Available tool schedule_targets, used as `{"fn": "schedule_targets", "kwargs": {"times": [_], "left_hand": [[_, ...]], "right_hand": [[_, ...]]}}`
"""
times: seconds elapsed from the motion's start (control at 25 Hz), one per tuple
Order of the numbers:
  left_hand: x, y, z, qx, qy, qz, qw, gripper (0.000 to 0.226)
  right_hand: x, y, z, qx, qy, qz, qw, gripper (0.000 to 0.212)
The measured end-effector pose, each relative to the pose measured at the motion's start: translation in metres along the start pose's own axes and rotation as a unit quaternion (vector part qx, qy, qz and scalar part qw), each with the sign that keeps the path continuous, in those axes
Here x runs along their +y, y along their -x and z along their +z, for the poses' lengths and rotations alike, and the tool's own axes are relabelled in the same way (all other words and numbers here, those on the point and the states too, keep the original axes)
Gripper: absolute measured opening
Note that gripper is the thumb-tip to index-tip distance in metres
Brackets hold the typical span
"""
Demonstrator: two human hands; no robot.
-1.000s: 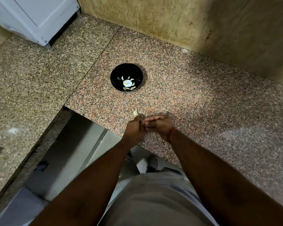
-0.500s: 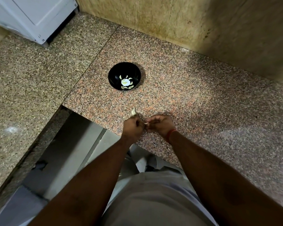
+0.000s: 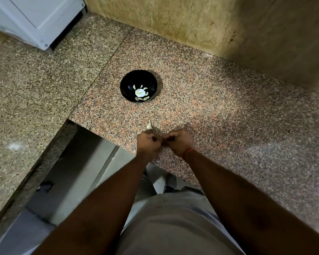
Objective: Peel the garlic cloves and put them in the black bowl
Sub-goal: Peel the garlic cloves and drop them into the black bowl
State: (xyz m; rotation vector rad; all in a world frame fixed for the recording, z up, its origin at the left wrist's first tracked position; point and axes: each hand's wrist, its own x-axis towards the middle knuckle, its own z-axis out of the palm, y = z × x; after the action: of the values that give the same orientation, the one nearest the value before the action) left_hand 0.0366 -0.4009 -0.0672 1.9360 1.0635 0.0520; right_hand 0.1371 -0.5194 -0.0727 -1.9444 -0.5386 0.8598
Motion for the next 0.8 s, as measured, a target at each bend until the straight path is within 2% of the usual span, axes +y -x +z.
{"fn": "schedule_targets", "kwargs": {"times": [0.16,0.32,0.8], "left_hand": [[0.007,-0.001,0.003,0.012,0.177,-0.139,0.974,0.014],[0.004,-0.006,-0.004,-0.051,0.258,-0.183,0.947,0.011],[-0.004,-0.015,-0.002,-0.064,0.295,-0.220,0.928,0.010]], "right_hand": [[0.002,-0.004,0.003,0.017,0.014,-0.005,1.000,0.014],[0.003,-0.007,-0.002,0.017,-0.049,0.040,0.998,0.008],[-0.004,-0.003,-0.002,0.013,-0.154,0.098,0.983,0.010]]}}
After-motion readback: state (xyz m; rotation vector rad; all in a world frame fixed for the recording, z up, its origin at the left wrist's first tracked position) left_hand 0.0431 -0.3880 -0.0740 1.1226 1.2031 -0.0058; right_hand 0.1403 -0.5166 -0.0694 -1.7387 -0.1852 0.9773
